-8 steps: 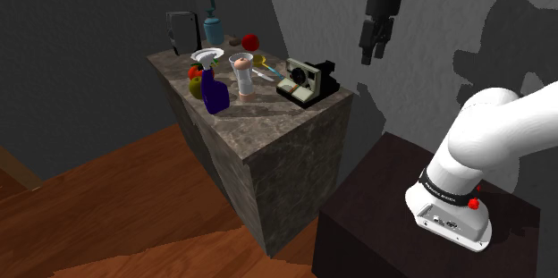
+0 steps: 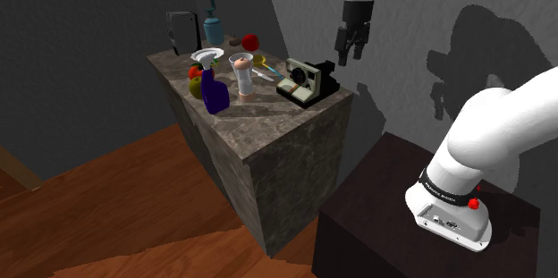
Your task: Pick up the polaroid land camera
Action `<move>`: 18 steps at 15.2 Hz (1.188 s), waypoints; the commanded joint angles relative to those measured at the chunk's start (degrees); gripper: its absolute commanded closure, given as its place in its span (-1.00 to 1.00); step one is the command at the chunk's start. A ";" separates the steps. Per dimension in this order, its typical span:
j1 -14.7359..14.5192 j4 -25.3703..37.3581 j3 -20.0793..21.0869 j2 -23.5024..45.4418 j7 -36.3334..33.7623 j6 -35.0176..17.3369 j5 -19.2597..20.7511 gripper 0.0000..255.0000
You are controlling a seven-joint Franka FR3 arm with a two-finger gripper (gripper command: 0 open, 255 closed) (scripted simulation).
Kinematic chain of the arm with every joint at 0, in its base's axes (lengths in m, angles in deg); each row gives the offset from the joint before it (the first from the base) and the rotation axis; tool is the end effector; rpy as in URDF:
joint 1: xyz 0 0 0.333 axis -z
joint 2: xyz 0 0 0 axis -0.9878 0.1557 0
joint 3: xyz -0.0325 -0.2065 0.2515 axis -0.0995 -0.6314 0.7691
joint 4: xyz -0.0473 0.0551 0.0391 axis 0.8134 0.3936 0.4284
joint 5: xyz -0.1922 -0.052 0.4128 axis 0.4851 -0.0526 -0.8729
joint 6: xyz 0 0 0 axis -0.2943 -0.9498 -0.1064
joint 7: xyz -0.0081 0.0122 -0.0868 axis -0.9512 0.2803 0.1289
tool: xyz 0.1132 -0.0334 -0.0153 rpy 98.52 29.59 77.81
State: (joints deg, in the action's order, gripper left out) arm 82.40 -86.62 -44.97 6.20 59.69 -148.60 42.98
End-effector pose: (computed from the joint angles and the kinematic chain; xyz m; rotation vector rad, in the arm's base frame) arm 0.4231 -0.0221 0.5303 -3.0037 -0.0337 0.1182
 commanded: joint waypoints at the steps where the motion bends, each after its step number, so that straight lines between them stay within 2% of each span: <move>1: 0.18 2.13 0.02 4.44 -0.22 -2.73 0.29 -1.00; 10: 1.13 13.86 -0.45 23.15 -1.36 -11.35 1.73 -1.00; 18: 2.02 29.18 -1.30 40.02 -2.62 -14.36 2.73 -1.00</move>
State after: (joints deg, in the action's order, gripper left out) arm 84.14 -59.86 -46.00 43.73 56.96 -162.71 45.60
